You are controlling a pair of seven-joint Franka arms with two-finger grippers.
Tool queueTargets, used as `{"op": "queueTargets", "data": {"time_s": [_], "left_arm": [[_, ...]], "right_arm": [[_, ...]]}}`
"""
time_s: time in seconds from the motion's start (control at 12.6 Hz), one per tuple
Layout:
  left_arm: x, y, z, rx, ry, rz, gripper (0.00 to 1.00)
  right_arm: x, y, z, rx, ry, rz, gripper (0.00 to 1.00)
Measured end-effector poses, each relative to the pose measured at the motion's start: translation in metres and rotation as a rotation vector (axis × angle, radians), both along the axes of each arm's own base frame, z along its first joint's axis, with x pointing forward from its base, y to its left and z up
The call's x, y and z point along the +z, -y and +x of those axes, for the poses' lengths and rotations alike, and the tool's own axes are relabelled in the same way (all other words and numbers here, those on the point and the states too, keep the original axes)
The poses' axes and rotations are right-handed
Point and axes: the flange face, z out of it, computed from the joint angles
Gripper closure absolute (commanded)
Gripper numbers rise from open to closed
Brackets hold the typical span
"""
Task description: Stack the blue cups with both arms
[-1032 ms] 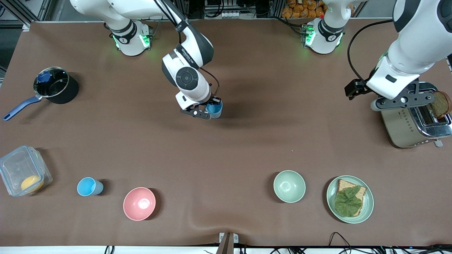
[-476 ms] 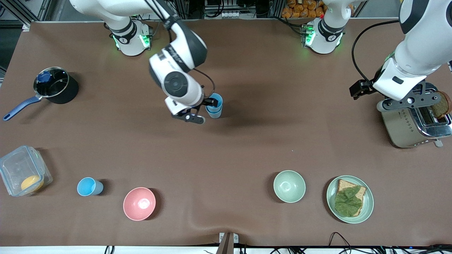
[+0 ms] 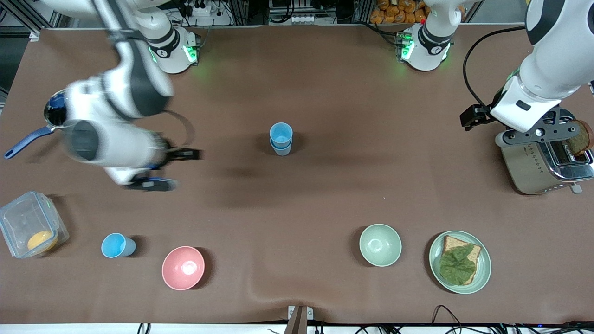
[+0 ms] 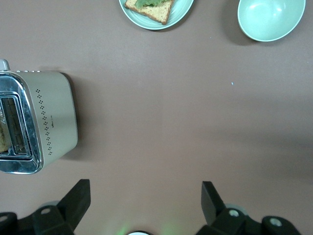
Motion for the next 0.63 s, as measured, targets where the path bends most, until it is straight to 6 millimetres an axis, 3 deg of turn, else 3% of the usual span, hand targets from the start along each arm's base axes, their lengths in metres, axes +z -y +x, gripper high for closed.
{"op": "queueTargets", "data": {"time_s": [0.16, 0.32, 0.48, 0.63], "left_arm": [[0.000, 0.000, 0.000, -0.001, -0.001, 0.000, 0.00], [0.000, -0.001, 0.000, -0.001, 0.001, -0.001, 0.00], [0.003, 0.000, 0.001, -0.001, 0.007, -0.007, 0.00], [0.011, 0.002, 0.001, 0.000, 0.020, -0.027, 0.00]], "right_arm": [[0.050, 0.059, -0.008, 0.035, 0.046, 0.022, 0.00], [0.105, 0.094, -0.028, 0.069, 0.115, 0.007, 0.00], [0.145, 0.103, -0.048, 0.103, 0.176, -0.050, 0.00], [0.163, 0.104, -0.061, 0.150, 0.188, -0.058, 0.00]]}}
